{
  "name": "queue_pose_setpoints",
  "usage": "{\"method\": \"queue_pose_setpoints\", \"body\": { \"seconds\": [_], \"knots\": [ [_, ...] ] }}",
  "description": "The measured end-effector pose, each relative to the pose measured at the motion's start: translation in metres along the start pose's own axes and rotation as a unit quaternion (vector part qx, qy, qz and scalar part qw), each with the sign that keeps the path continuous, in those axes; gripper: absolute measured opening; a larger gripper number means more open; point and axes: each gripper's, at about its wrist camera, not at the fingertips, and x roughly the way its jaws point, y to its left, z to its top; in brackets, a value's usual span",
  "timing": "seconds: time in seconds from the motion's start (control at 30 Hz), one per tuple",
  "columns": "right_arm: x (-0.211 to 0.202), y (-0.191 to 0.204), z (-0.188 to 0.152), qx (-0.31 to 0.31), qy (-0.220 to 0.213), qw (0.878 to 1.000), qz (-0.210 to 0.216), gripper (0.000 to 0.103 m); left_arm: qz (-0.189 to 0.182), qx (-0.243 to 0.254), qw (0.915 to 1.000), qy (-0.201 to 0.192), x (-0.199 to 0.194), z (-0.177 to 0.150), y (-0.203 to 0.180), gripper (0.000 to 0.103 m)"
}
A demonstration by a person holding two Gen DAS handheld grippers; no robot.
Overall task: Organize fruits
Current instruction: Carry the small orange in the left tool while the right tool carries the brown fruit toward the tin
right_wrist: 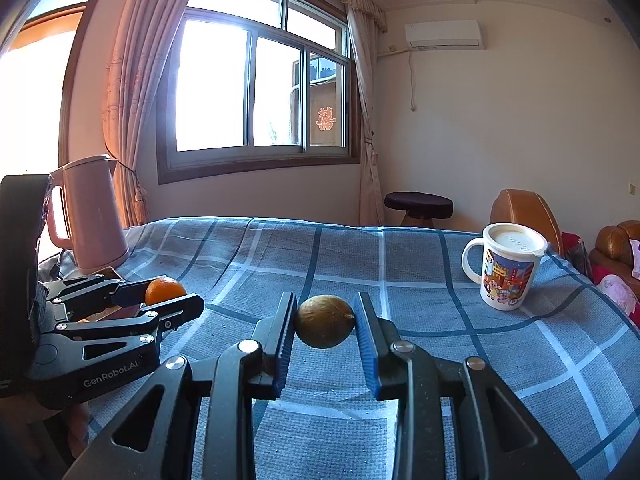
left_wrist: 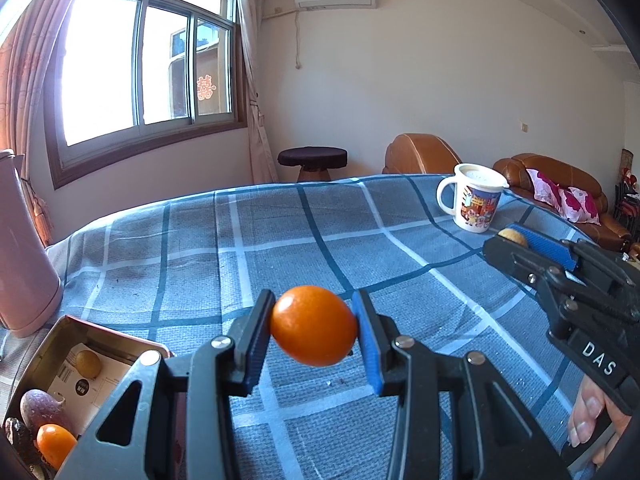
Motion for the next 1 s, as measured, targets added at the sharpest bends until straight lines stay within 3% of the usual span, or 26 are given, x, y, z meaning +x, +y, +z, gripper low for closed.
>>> {"method": "queue_pose_setpoints", "body": {
  "seconds": [1.0],
  "knots": [
    [-0.015,0.009,0.0,-0.017,-0.033,0.999,0.011,0.031,0.017,0.0,0.9982,-0.057,-0.036,-0.009,0.003,0.042]
  ]
}}
